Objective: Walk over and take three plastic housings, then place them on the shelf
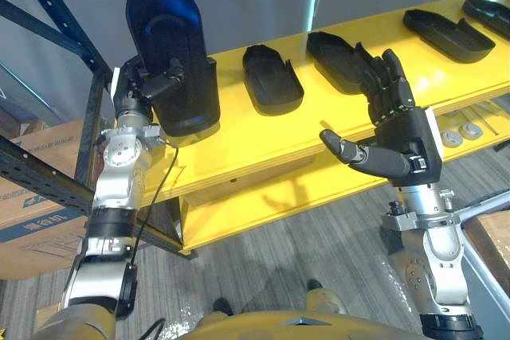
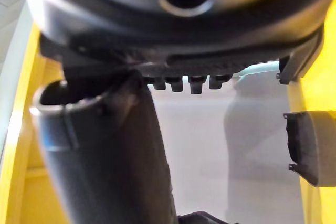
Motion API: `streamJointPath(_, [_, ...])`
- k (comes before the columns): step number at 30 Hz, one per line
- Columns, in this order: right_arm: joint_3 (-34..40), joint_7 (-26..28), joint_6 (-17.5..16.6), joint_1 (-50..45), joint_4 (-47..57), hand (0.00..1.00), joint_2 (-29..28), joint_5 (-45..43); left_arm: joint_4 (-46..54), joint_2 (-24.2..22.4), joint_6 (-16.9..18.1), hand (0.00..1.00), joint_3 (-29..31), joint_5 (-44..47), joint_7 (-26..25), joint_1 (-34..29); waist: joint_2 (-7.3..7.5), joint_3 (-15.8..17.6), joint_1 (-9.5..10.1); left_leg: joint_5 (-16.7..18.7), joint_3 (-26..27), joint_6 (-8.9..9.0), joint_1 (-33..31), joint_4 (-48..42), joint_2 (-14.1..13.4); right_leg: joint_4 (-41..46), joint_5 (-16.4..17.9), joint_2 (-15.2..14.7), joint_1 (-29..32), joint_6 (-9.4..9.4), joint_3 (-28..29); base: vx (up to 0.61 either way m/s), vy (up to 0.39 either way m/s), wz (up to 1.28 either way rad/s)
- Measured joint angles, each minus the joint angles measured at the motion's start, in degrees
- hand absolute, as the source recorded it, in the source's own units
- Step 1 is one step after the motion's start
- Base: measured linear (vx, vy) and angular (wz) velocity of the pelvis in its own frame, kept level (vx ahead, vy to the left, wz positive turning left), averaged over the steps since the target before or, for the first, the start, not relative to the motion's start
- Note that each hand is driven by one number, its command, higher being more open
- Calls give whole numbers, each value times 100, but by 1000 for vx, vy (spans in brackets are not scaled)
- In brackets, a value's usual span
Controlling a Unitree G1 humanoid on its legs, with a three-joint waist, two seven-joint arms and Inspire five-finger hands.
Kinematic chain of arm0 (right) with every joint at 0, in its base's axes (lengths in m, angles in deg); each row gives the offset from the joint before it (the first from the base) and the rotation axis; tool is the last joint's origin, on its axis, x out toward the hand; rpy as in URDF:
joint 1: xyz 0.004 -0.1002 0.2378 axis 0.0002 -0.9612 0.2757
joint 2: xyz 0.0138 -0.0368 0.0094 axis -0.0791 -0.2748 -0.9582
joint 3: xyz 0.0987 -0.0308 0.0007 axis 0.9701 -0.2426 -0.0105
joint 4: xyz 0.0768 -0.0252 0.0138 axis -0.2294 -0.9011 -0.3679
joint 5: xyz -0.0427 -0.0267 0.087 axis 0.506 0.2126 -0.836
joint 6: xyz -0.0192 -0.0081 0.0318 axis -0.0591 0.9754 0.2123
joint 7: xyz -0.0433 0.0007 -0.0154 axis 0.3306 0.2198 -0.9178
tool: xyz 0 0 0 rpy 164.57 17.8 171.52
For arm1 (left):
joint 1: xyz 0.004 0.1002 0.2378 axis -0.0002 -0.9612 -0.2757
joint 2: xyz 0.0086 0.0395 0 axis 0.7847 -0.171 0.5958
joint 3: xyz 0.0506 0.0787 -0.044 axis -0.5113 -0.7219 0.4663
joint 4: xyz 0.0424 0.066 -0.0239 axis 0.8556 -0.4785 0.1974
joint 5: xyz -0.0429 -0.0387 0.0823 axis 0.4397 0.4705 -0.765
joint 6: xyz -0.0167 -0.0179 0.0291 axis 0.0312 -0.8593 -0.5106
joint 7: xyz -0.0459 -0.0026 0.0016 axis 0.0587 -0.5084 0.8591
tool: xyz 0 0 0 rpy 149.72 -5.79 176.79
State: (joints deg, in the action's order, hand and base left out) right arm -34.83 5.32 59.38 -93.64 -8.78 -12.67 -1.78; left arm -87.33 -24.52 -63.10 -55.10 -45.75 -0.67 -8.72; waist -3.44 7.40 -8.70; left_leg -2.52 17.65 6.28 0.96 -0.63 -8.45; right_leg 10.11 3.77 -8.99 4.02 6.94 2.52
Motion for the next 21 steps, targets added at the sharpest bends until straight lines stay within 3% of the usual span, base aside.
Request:
streamJointPath(5, [-314,93,49,32,256,100,181,-3,-469,-4,-462,0,3,711,-104,213,-21,335,-58,-18,57,-9,-147,-36,0,176,31,4,234,4,71,-44,-9,-5])
streamJointPath(12, [-1159,313,51,706,904,100,200,-276,-480,-10,-490,0,56,1154,-226,469,47,670,-51,-37,-142,-36,-496,-257,-6,433,99,-40,468,-5,-86,-61,-12,13])
streamJointPath(18, [-1757,144,178,1094,1015,100,304,-216,-462,-24,-558,0,-22,1132,-233,488,106,957,124,-83,-365,-69,-763,-339,6,536,124,-96,569,-18,-315,-45,-4,23])
streamJointPath(19, [-1757,40,179,1152,1015,100,306,-216,-285,-24,-530,100,-39,1112,-199,509,122,977,165,-95,-389,-81,-892,-398,3,576,124,-111,680,-19,-362,-35,-3,25])
streamJointPath(21, [-1758,-126,208,1262,1013,100,306,-216,-241,-23,-570,100,-125,1071,-198,690,141,1092,246,-115,-415,-84,-980,-473,-4,633,125,-120,734,-22,-388,-23,-4,17])
